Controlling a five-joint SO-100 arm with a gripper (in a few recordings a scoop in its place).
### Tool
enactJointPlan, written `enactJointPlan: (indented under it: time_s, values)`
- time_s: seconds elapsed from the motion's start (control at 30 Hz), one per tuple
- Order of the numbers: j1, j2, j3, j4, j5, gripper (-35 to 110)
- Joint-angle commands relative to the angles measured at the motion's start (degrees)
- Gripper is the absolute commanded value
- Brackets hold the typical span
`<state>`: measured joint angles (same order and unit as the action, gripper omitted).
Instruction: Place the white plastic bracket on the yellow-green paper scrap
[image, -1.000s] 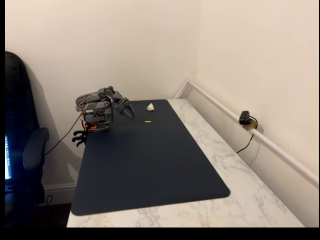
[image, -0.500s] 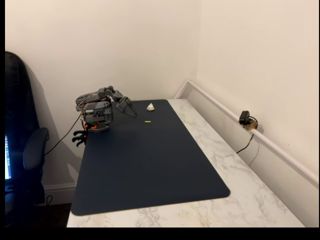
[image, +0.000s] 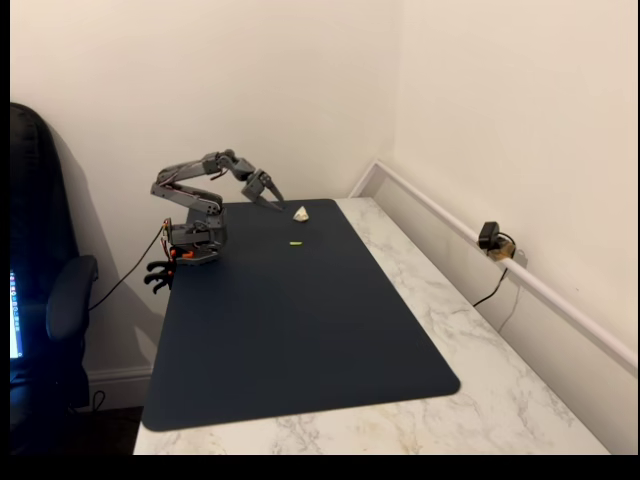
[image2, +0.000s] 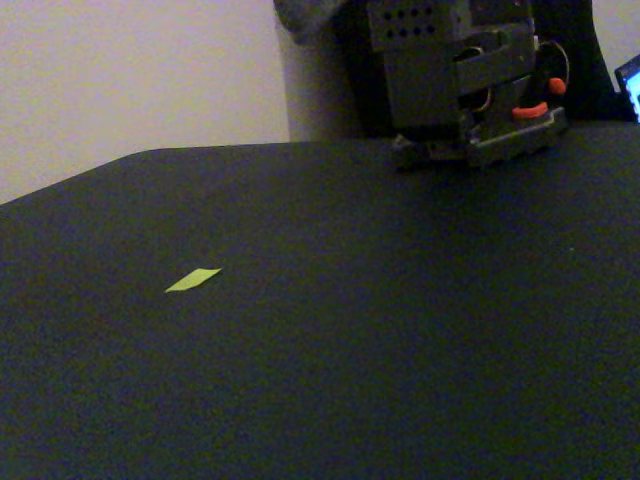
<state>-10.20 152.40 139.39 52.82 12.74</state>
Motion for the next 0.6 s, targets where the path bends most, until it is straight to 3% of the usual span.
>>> enactJointPlan:
  time_s: [0.0,0.1,0.27,0.57]
  values:
    - [-0.26,-7.38,-15.91,5.80,1.05,0]
    - [1.58,-13.71,-24.61,12.92,0.88,0]
    - [4.39,-13.10,-21.45,4.92,2.20,5]
    - [5.27,-28.92,-32.61,4.92,3.25,1]
